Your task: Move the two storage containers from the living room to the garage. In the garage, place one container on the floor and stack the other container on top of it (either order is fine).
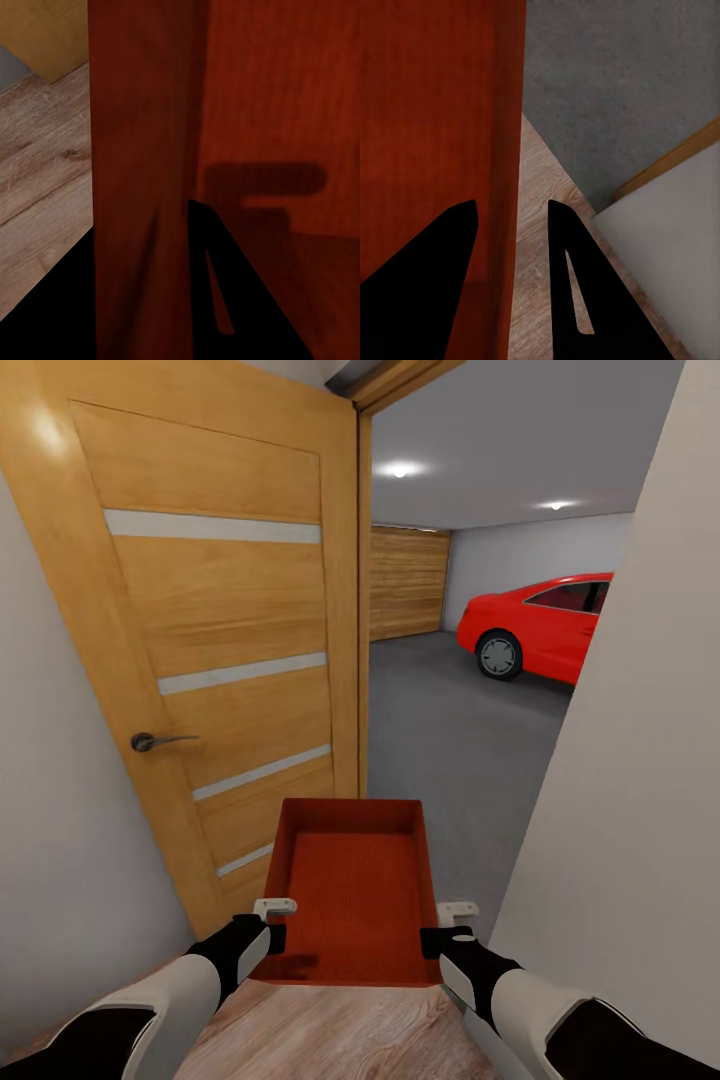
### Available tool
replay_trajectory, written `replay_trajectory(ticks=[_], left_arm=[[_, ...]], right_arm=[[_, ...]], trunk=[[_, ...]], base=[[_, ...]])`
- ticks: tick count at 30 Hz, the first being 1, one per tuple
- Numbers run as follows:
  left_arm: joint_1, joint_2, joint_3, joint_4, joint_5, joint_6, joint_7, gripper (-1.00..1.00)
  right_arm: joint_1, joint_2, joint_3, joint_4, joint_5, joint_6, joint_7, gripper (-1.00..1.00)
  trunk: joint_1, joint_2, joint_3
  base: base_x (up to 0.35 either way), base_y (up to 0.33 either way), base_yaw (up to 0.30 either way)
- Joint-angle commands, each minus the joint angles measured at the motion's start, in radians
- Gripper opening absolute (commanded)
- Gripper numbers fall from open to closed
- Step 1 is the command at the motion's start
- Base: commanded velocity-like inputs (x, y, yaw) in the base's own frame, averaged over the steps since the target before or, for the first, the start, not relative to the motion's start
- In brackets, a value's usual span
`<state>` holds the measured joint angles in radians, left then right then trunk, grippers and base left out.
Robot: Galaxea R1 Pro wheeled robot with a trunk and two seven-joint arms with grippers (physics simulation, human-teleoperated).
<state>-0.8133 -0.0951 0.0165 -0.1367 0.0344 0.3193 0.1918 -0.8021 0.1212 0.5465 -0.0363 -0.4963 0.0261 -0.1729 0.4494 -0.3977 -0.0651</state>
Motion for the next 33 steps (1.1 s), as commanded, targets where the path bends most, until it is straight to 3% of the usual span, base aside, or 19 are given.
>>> replay_trajectory(ticks=[1, 27, 33], left_arm=[[-0.001, 0.023, -0.018, -0.006, 0.004, 0.002, 0.006, -1.0], [-0.001, 0.023, -0.018, -0.006, 0.004, 0.002, 0.005, -1.0], [-0.001, 0.023, -0.018, -0.006, 0.004, 0.004, 0.002, -1.0]], right_arm=[[0.0, 0.001, 0.016, 0.009, -0.02, 0.005, -0.005, -1.0], [0.0, 0.003, 0.016, 0.009, -0.019, 0.006, -0.005, -1.0], [0.0, 0.003, 0.016, 0.009, -0.019, 0.006, -0.005, -1.0]], trunk=[[0.001, -0.002, -0.002], [0.001, -0.002, -0.002], [0.001, -0.002, -0.002]], base=[[0.0, 0.0, 0.0], [0.001, 0.001, -0.082], [0.148, 0.192, 0.0]])
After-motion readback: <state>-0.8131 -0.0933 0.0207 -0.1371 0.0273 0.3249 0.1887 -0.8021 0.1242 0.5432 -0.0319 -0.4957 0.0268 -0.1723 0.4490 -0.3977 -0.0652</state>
